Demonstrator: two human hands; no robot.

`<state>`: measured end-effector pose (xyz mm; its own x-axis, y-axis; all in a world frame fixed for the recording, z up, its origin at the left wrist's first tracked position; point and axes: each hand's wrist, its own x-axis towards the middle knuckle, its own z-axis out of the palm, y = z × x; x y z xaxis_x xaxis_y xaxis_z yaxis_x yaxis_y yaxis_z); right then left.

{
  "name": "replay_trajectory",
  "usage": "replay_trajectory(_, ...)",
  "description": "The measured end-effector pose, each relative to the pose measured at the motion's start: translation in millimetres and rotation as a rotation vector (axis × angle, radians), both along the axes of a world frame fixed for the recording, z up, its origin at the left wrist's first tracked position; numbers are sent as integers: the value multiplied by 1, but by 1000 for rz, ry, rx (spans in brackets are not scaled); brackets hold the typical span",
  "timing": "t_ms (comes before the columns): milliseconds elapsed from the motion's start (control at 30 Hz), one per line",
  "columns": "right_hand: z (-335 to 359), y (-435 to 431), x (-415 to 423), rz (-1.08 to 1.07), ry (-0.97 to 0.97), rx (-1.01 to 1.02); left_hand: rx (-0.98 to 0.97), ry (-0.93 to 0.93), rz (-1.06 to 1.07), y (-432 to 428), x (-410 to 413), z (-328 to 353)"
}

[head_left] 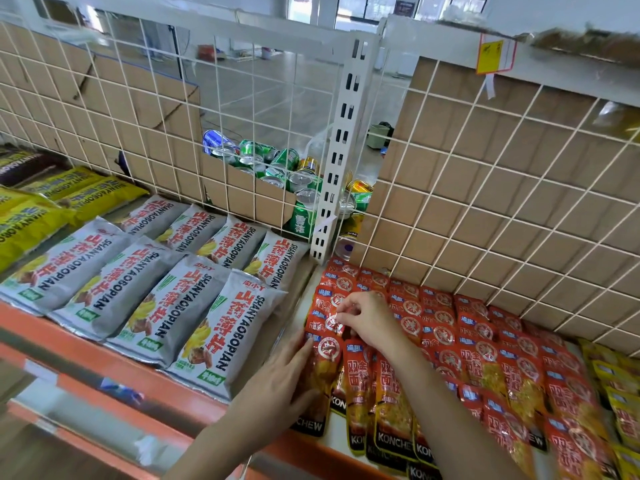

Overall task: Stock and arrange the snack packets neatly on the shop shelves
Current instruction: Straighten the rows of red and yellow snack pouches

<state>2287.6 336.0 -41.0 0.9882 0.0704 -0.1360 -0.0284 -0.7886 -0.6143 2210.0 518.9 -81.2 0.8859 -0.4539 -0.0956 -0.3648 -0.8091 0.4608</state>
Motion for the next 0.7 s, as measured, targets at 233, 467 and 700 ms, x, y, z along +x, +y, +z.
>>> replay_trajectory(233,-4,1,-1,-43,-26,41,-53,-27,-15,2,-1,-6)
replay_trajectory(467,-7,1,0,-46,-41,32,-10,-9,1,-8,3,0)
replay_trajectory(700,-10,3,2,-95,-57,27,-374,48,258,-23,24,13)
